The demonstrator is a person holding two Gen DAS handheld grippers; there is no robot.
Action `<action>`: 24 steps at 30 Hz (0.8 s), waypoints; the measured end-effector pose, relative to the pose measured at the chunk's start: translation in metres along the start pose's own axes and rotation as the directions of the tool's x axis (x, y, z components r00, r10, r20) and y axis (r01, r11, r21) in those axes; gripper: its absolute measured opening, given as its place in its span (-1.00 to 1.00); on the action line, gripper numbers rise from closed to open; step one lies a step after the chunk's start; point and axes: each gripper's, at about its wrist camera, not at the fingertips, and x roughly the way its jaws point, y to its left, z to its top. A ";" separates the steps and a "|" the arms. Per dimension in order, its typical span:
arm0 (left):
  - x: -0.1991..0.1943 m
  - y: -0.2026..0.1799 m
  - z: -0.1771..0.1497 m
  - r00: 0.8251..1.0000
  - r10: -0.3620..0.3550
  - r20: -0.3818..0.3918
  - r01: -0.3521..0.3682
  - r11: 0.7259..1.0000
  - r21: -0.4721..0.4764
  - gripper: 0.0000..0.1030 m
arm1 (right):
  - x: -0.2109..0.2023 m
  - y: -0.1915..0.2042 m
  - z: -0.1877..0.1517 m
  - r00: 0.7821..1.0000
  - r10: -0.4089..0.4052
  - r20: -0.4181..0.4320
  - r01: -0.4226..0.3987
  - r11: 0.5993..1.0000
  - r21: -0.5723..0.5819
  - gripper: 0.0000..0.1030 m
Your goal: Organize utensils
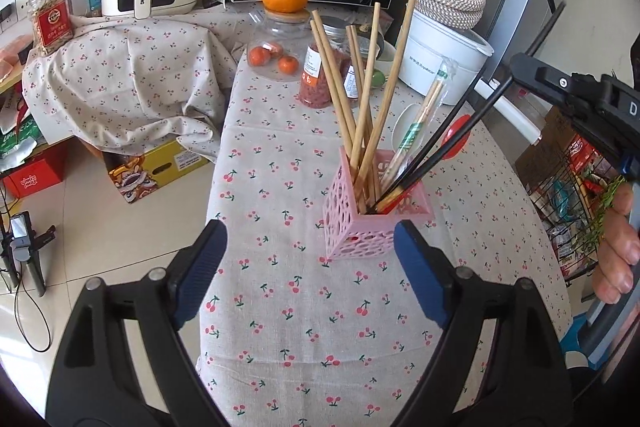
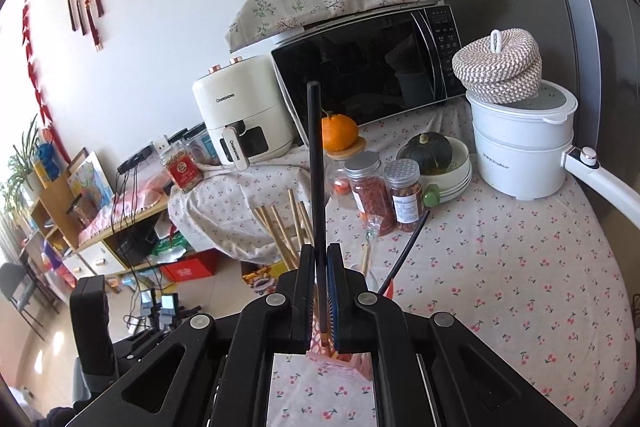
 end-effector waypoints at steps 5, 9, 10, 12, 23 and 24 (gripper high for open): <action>-0.003 -0.009 -0.002 1.000 0.030 0.002 -0.030 0.999 0.026 0.95 | 0.001 -0.016 -0.002 1.000 -0.001 0.031 -0.001 0.999 0.042 0.31; -0.005 -0.014 -0.002 0.999 0.050 0.004 -0.050 0.998 0.029 0.98 | -0.024 -0.021 0.004 0.996 -0.007 0.087 0.005 1.000 0.029 0.52; -0.005 -0.015 -0.002 0.998 0.056 0.002 -0.056 0.998 0.029 0.98 | -0.031 -0.022 0.004 0.995 -0.016 0.098 0.014 1.000 0.022 0.67; -0.005 -0.019 -0.003 0.998 0.070 -0.003 -0.070 0.997 0.029 0.98 | -0.043 -0.025 0.004 0.992 -0.048 0.114 0.048 0.999 0.002 0.80; -0.017 -0.058 -0.008 0.995 0.093 0.032 -0.095 0.992 0.079 0.98 | -0.098 -0.052 -0.020 0.964 -0.242 0.107 0.246 0.969 -0.022 1.00; -0.019 -0.062 -0.009 0.995 0.092 0.038 -0.095 0.992 0.077 0.98 | -0.101 -0.055 -0.023 0.962 -0.259 0.088 0.261 0.965 -0.017 1.00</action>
